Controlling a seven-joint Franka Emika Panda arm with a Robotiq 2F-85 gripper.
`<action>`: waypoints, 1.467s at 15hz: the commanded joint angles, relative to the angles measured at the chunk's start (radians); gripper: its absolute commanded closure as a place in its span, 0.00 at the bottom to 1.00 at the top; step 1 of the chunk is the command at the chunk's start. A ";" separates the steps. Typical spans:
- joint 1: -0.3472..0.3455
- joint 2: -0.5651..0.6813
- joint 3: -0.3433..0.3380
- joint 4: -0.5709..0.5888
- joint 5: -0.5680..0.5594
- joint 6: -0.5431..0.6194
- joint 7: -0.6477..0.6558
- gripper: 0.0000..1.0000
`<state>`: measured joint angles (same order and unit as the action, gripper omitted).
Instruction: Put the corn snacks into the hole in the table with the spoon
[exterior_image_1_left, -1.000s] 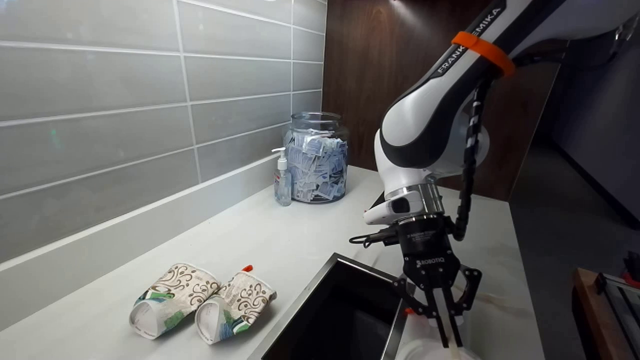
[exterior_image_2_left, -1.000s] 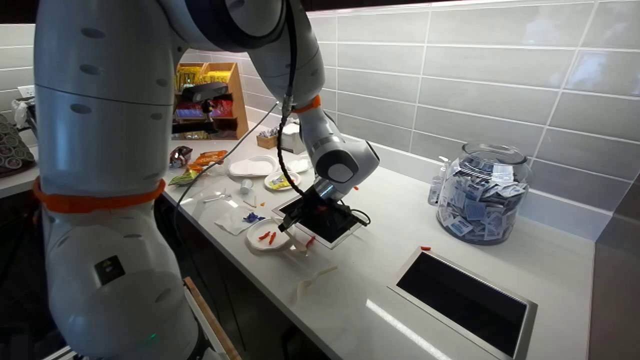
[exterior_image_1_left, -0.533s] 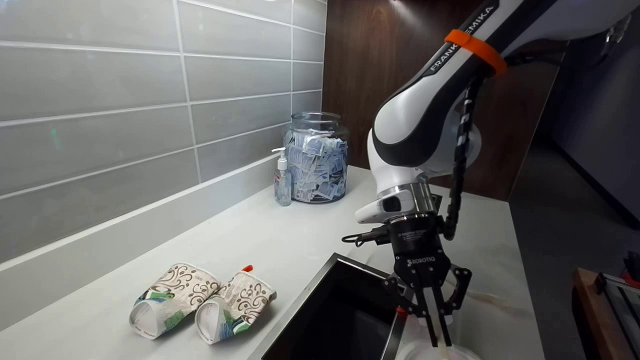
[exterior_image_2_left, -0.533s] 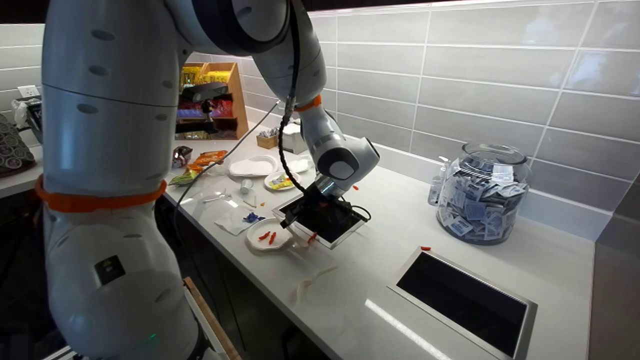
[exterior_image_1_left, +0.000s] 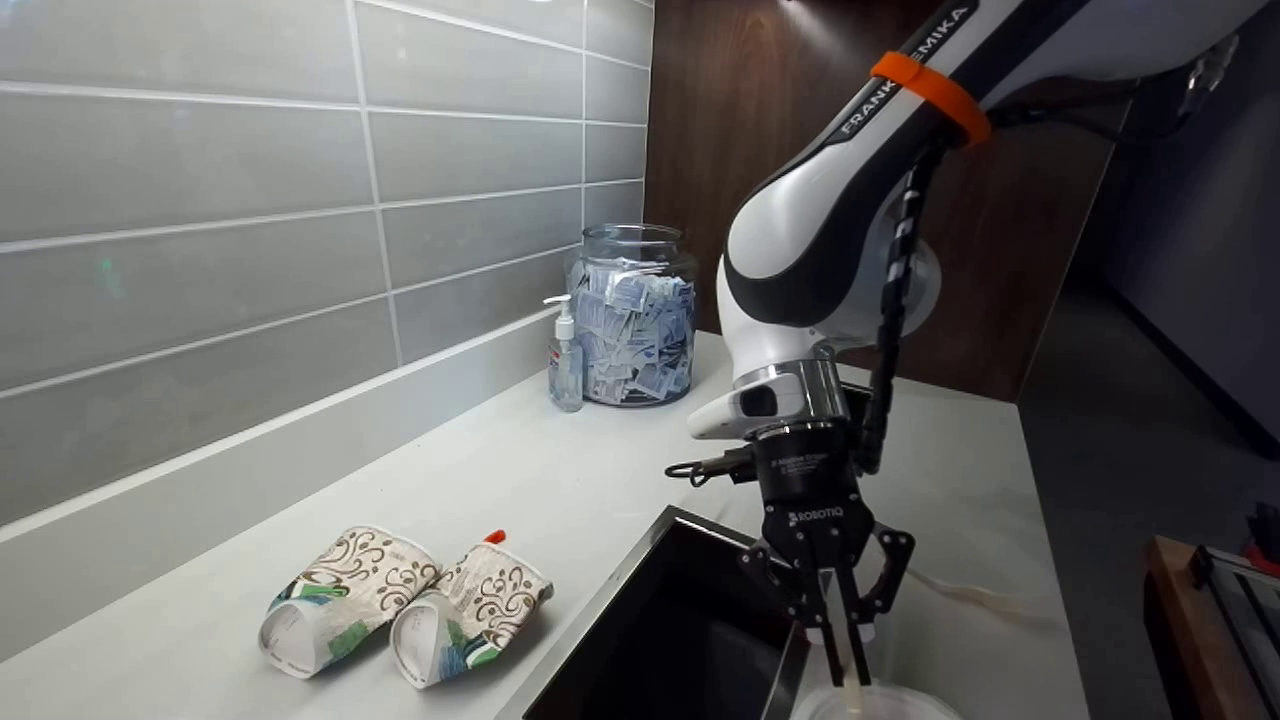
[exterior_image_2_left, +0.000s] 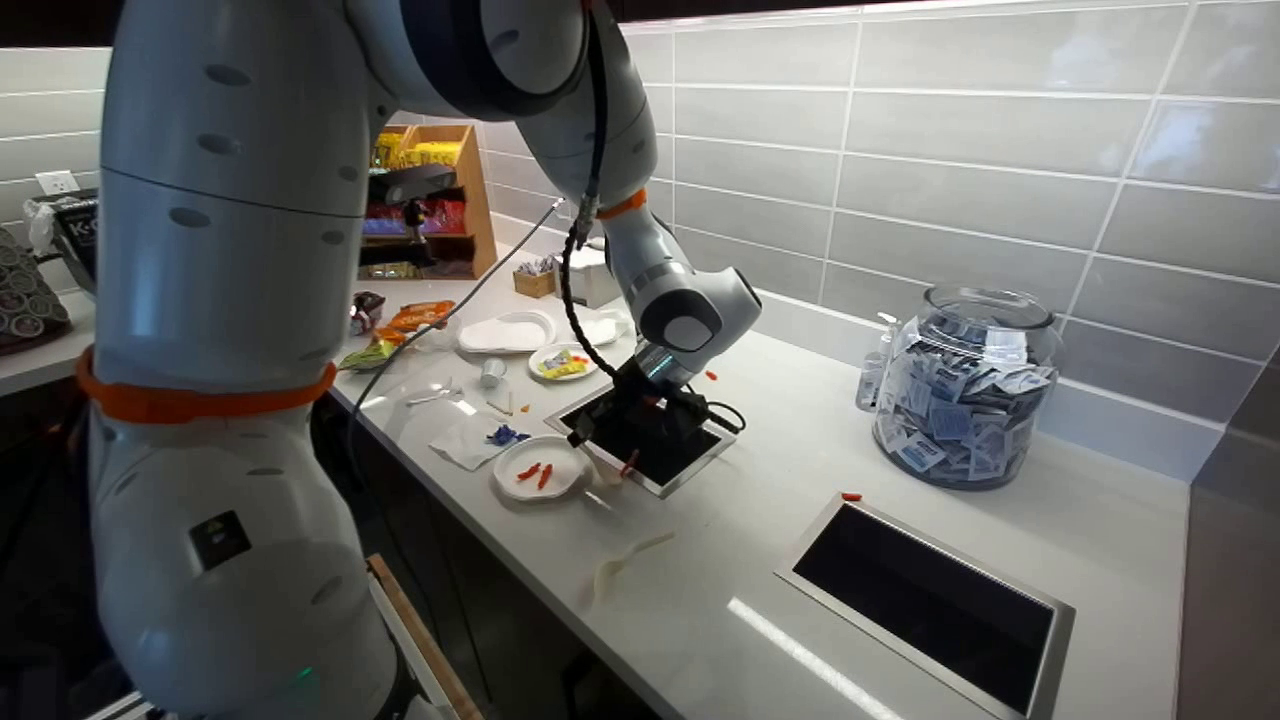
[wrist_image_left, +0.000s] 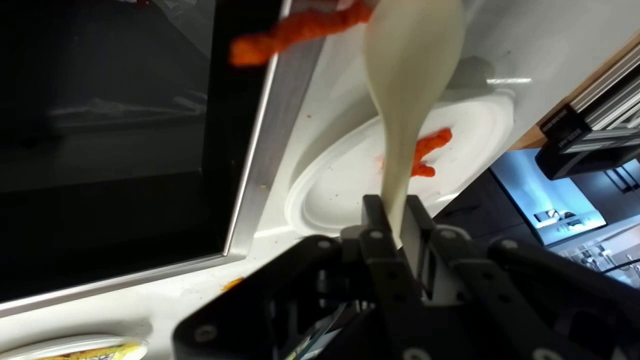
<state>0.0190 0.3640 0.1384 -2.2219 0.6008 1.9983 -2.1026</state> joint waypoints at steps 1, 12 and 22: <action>0.002 0.015 0.008 0.030 -0.023 0.007 0.021 0.97; 0.000 0.006 0.017 0.057 -0.005 0.019 0.014 0.97; 0.023 -0.117 0.020 -0.050 0.057 0.240 0.214 0.97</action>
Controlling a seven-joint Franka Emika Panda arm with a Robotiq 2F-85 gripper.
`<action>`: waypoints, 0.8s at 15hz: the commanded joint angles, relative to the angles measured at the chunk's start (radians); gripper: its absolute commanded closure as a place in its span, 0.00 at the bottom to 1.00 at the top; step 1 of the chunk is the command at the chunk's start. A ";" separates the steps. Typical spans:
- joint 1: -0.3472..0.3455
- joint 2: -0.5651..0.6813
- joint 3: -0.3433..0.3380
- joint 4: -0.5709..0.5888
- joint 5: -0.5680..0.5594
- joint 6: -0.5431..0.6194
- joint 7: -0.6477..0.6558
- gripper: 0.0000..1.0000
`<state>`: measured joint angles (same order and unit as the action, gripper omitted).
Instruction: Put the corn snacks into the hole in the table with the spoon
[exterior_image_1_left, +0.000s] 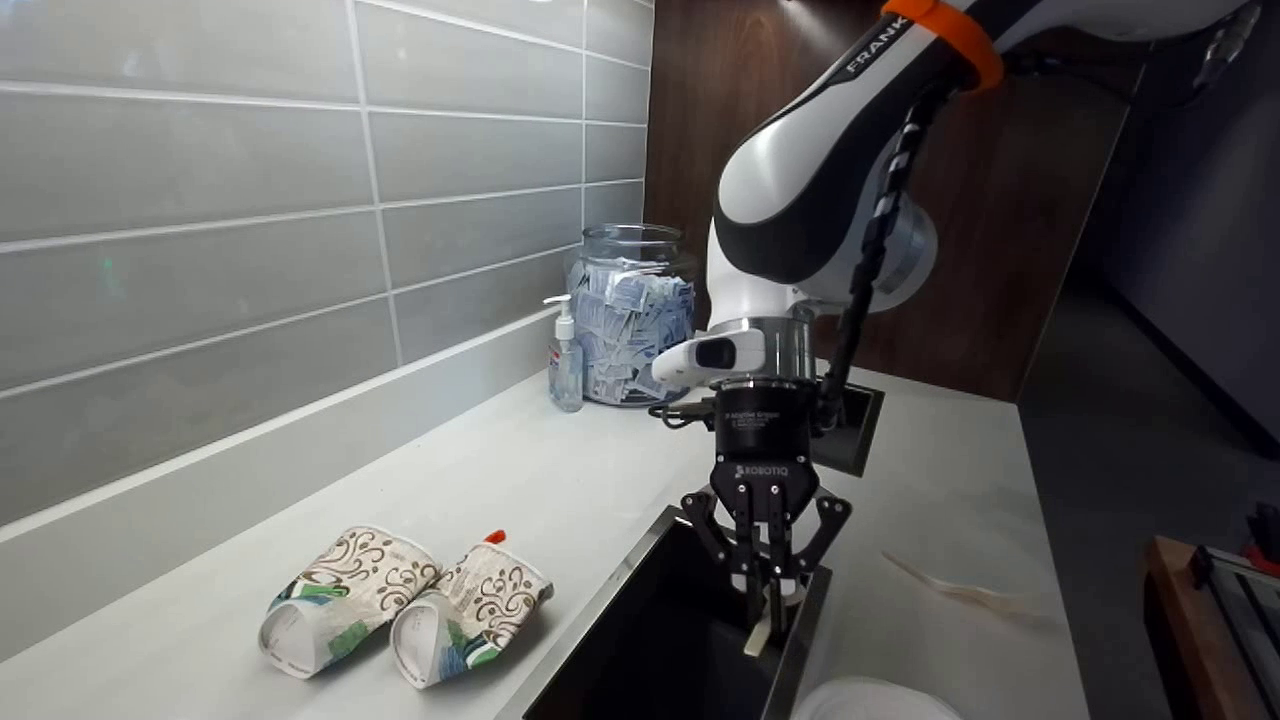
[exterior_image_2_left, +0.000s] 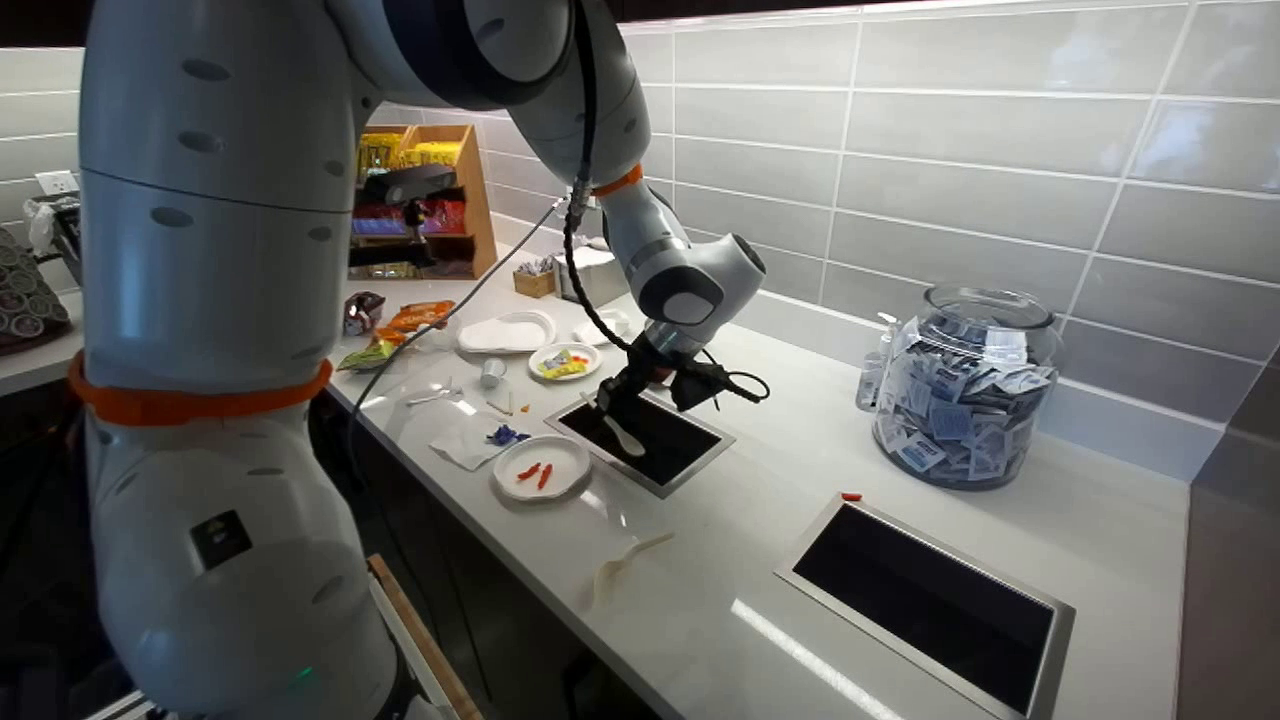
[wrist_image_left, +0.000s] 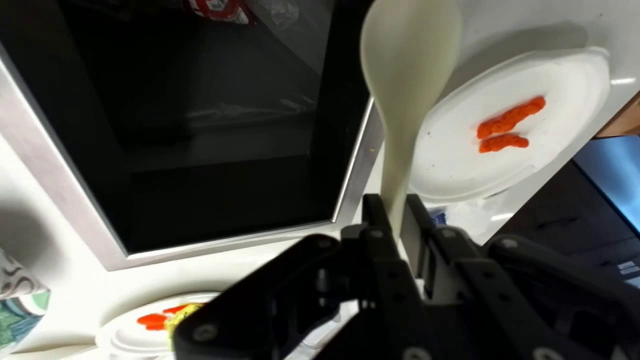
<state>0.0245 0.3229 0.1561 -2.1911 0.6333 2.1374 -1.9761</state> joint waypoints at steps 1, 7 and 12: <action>0.022 -0.095 0.003 -0.098 0.023 0.132 0.124 0.97; 0.020 -0.111 0.010 -0.104 0.002 0.216 0.229 0.87; 0.018 -0.105 0.011 -0.100 0.002 0.216 0.228 0.87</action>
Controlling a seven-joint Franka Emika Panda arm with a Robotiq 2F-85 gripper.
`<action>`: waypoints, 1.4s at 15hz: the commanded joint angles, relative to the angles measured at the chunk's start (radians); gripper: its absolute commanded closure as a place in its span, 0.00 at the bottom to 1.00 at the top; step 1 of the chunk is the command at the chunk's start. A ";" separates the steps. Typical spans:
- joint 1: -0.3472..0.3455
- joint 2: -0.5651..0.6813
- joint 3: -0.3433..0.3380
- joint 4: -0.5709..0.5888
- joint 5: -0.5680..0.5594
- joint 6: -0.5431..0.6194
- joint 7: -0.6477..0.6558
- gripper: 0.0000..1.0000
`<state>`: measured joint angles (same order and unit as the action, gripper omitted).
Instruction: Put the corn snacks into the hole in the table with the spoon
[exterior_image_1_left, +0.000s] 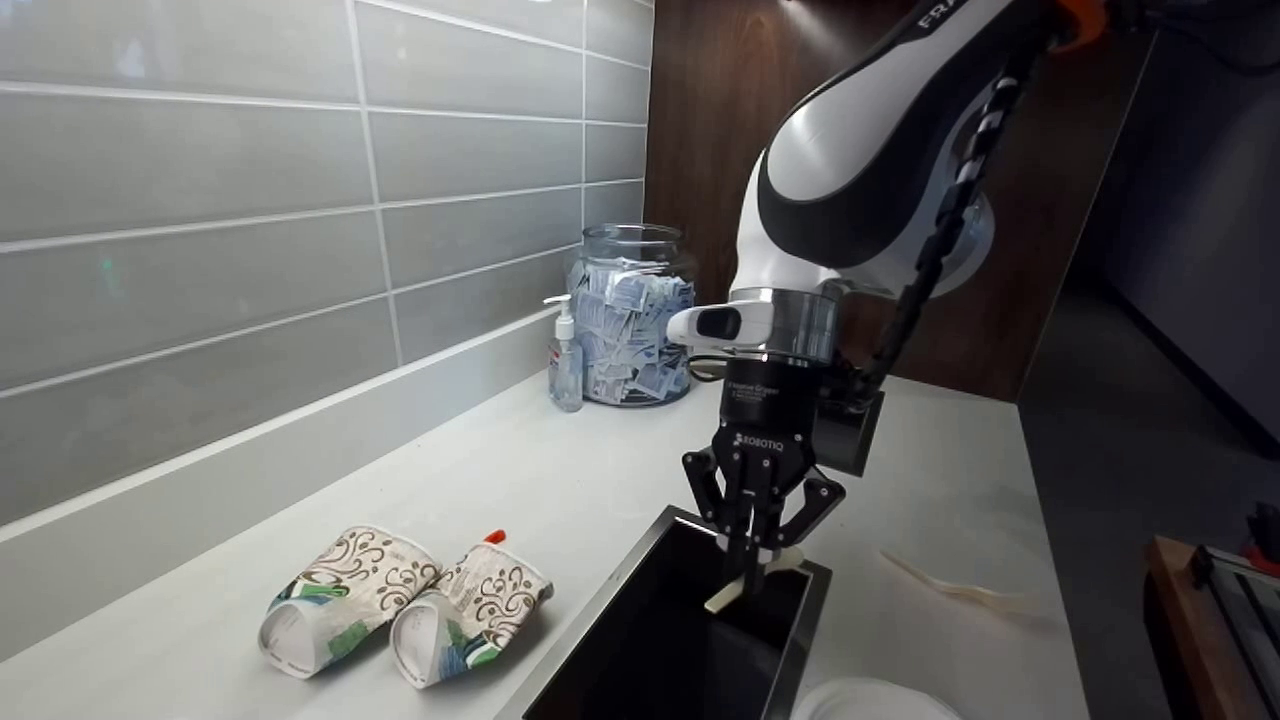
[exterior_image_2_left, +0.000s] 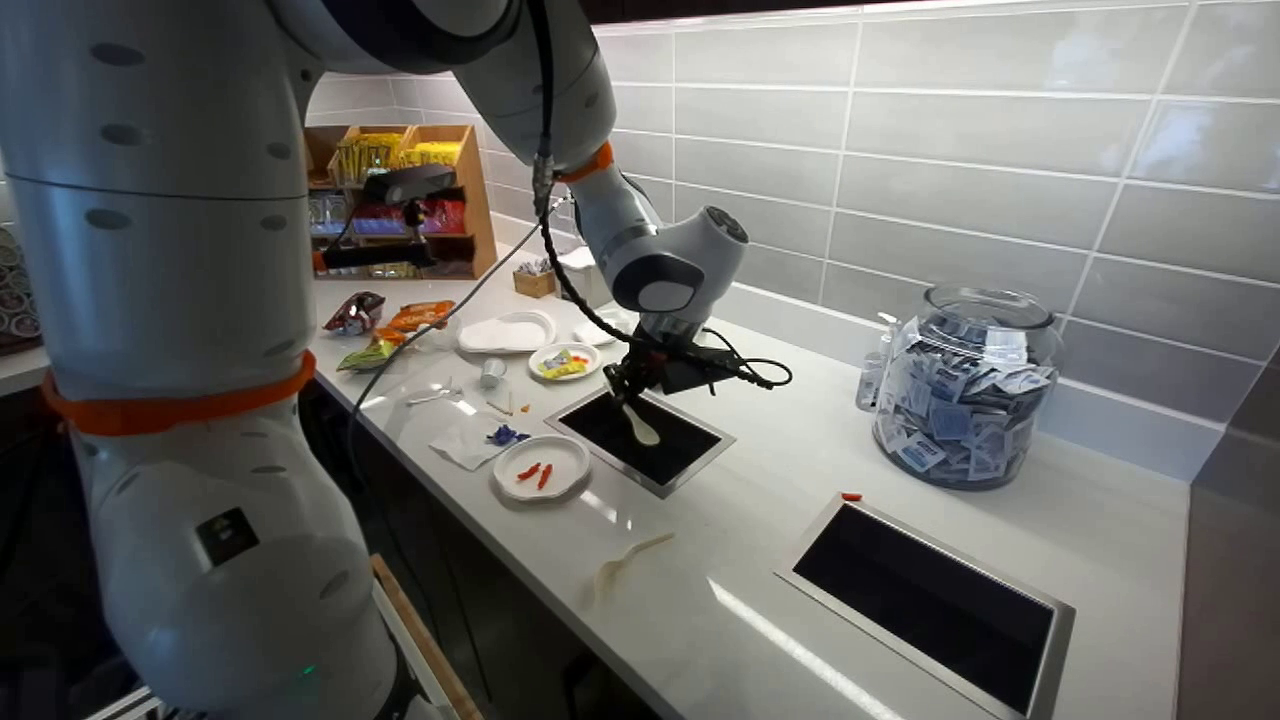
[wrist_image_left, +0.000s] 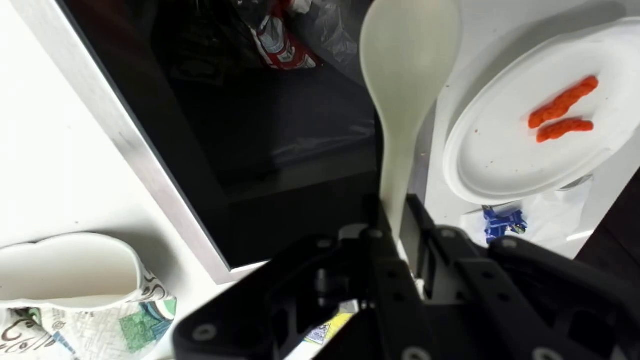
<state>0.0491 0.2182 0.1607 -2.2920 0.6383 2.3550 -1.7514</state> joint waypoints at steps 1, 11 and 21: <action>-0.006 0.000 0.006 0.001 -0.003 -0.001 0.003 0.87; -0.009 0.022 -0.027 0.028 -0.013 0.247 0.329 0.97; -0.034 0.070 -0.067 0.053 -0.238 0.385 0.802 0.97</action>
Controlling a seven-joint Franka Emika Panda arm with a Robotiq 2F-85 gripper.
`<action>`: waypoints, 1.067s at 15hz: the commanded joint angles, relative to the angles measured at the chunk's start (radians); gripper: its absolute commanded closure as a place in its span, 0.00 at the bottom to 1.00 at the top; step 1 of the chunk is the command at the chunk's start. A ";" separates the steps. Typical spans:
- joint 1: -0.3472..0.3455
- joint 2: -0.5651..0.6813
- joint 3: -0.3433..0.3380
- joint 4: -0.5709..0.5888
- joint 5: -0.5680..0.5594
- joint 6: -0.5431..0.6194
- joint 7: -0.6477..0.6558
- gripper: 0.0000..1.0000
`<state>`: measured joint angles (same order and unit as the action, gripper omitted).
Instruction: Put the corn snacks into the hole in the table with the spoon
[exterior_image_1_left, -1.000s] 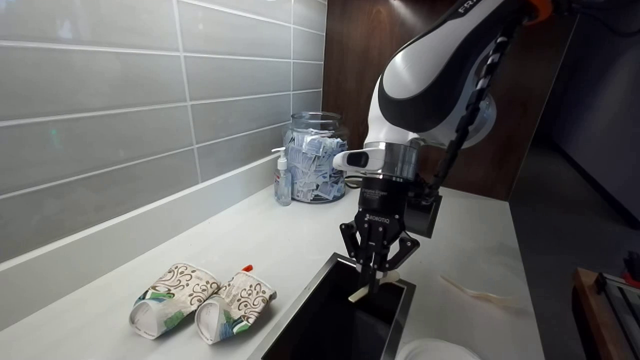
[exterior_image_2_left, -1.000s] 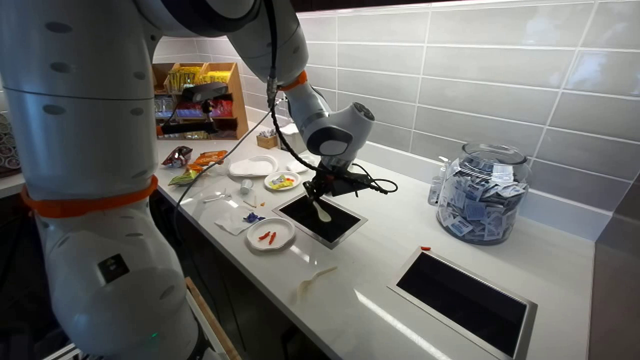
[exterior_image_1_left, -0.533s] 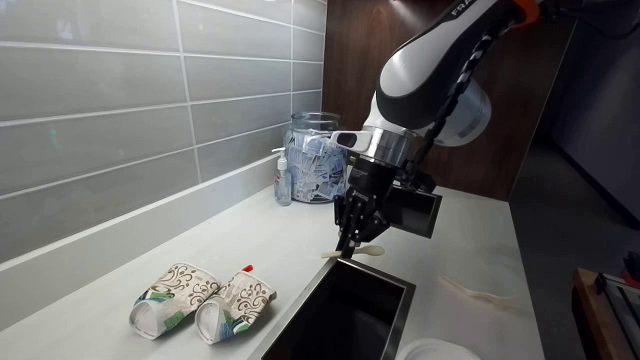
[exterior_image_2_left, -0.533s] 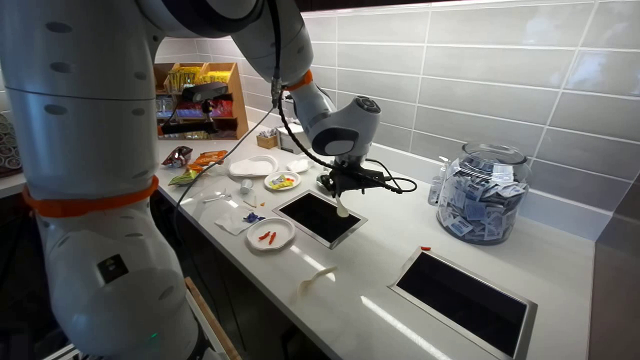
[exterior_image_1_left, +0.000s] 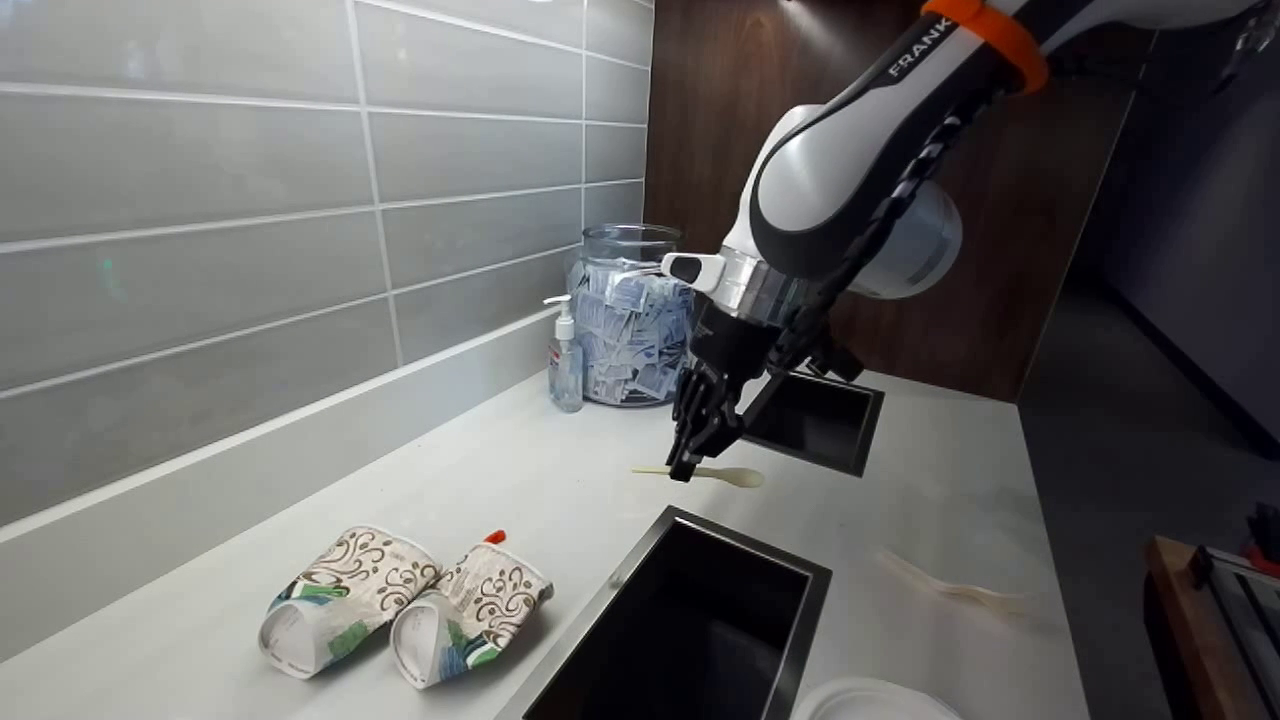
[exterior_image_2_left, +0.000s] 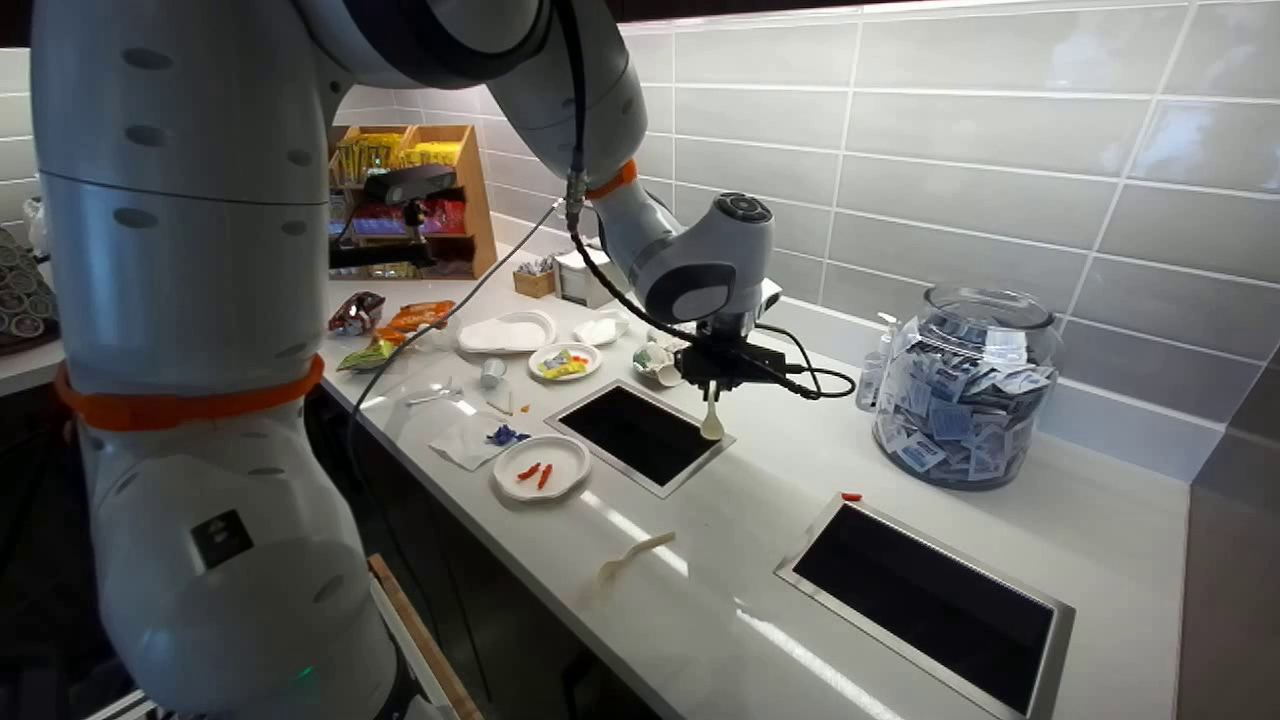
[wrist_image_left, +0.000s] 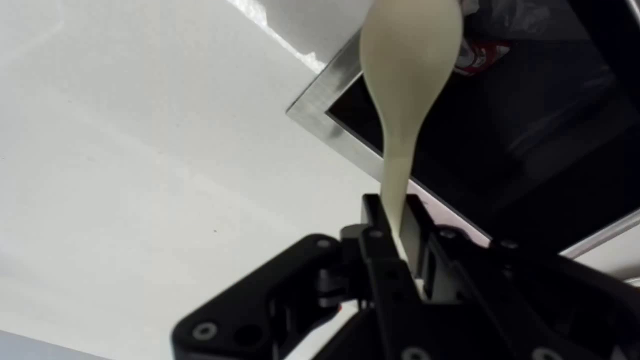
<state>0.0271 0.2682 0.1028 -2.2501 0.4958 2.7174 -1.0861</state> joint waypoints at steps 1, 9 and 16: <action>-0.018 0.021 -0.015 0.012 -0.124 0.020 0.174 0.97; -0.092 0.053 -0.029 0.015 -0.218 0.039 0.405 0.97; -0.122 0.096 -0.037 0.011 -0.248 0.056 0.570 0.97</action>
<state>-0.0866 0.3387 0.0656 -2.2354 0.2972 2.7353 -0.6093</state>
